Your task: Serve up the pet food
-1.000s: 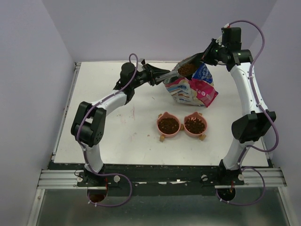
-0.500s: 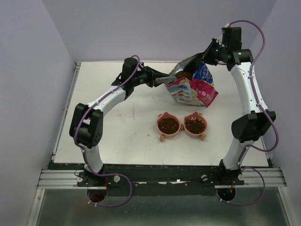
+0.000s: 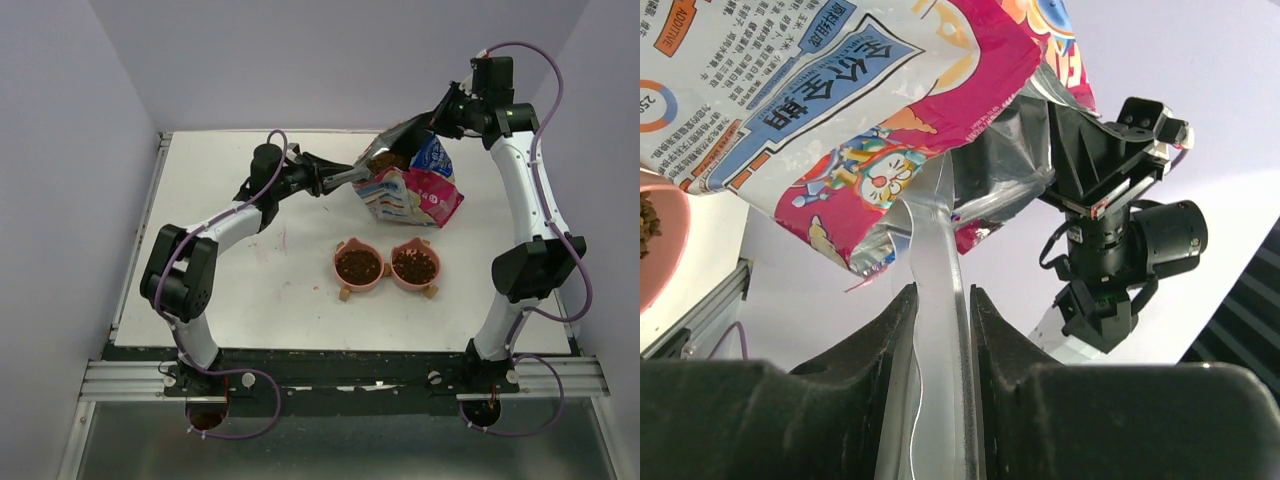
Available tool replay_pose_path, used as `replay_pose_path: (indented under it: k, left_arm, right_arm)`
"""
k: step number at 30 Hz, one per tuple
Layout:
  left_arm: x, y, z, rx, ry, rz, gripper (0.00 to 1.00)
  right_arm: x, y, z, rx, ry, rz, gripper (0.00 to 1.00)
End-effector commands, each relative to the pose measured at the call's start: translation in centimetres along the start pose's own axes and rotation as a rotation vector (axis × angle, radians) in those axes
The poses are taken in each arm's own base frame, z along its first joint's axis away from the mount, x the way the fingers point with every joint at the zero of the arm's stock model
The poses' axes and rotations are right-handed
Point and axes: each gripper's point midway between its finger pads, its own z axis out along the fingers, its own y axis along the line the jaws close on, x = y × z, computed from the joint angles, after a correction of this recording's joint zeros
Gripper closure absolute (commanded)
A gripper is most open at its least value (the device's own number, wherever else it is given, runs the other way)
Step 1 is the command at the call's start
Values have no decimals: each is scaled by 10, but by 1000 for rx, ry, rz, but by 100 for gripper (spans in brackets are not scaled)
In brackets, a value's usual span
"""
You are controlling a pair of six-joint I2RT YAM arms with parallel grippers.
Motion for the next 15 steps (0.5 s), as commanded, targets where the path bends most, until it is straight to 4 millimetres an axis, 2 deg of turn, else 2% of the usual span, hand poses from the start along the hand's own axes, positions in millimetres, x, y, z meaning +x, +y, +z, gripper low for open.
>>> replay_pose_path:
  k: [1,9,15]
  left_arm:
    - [24,-40,-19,143,47,67,100]
    - [38,-62,-26,205,83,113,100]
    - [43,-70,-30,238,95,119,100]
  right_arm:
    - [-66,69,-58,-228,-226,-46,100]
    - [-67,65,-57,-222,-228,-46,100]
    - [-69,65,-56,-231,-228,-38,100]
